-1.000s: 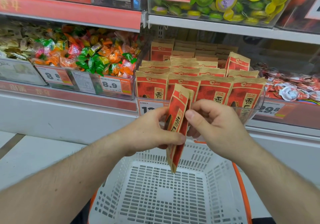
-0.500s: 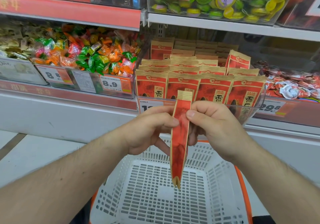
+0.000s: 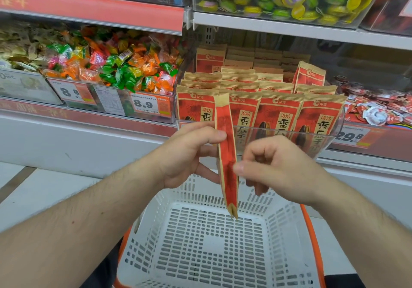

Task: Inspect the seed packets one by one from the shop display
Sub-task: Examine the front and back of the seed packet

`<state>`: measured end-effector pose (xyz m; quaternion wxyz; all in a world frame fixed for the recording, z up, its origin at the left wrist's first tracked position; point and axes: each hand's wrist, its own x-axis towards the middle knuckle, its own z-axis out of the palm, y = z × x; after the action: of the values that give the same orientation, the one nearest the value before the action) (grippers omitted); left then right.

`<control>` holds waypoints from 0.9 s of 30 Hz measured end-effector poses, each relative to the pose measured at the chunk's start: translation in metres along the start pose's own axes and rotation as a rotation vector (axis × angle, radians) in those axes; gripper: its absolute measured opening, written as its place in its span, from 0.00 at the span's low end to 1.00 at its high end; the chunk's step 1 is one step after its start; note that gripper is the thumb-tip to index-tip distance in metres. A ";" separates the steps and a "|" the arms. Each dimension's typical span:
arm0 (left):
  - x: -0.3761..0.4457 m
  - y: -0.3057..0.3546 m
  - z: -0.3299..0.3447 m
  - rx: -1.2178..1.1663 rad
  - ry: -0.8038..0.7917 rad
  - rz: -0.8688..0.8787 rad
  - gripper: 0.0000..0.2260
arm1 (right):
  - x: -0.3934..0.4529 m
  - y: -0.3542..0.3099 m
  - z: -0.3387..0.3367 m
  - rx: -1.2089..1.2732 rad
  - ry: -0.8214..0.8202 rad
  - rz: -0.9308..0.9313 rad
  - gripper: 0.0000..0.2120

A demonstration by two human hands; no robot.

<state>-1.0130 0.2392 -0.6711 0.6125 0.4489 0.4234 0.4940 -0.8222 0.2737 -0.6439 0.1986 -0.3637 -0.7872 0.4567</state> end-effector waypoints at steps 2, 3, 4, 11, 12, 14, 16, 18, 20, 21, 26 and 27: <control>0.000 0.000 -0.001 -0.002 0.009 0.008 0.12 | -0.001 -0.001 0.001 -0.105 -0.084 0.041 0.15; 0.000 0.000 -0.002 0.000 0.013 0.010 0.11 | -0.002 -0.002 0.002 -0.136 -0.106 0.055 0.14; 0.000 -0.001 -0.003 0.002 0.019 0.012 0.11 | -0.001 -0.002 0.003 -0.155 -0.120 0.067 0.14; 0.001 -0.005 -0.005 0.038 0.020 -0.018 0.06 | 0.000 -0.003 0.004 -0.207 -0.232 0.114 0.14; 0.001 -0.006 -0.005 0.036 0.016 -0.022 0.05 | 0.000 -0.003 0.004 -0.197 -0.246 0.118 0.14; 0.002 -0.006 -0.004 0.025 0.015 -0.030 0.06 | 0.000 -0.002 0.003 -0.181 -0.259 0.124 0.14; 0.002 -0.006 -0.004 0.019 0.016 -0.036 0.06 | 0.000 0.000 0.002 -0.171 -0.264 0.126 0.14; 0.003 -0.006 -0.004 0.016 0.017 -0.042 0.06 | 0.001 0.001 0.002 -0.166 -0.265 0.128 0.14; 0.002 -0.006 -0.004 0.013 0.018 -0.045 0.07 | 0.001 0.001 0.003 -0.162 -0.257 0.131 0.14; 0.002 -0.006 -0.004 0.014 0.016 -0.044 0.07 | 0.001 0.002 0.003 -0.158 -0.253 0.129 0.14; 0.002 -0.006 -0.004 0.015 0.021 -0.043 0.07 | 0.001 0.003 0.003 -0.161 -0.228 0.110 0.14; 0.002 -0.005 -0.004 0.017 0.026 -0.038 0.07 | 0.001 0.003 0.004 -0.164 -0.213 0.102 0.14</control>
<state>-1.0154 0.2413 -0.6776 0.6124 0.4396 0.4441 0.4843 -0.8244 0.2731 -0.6483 0.0600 -0.3675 -0.8192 0.4362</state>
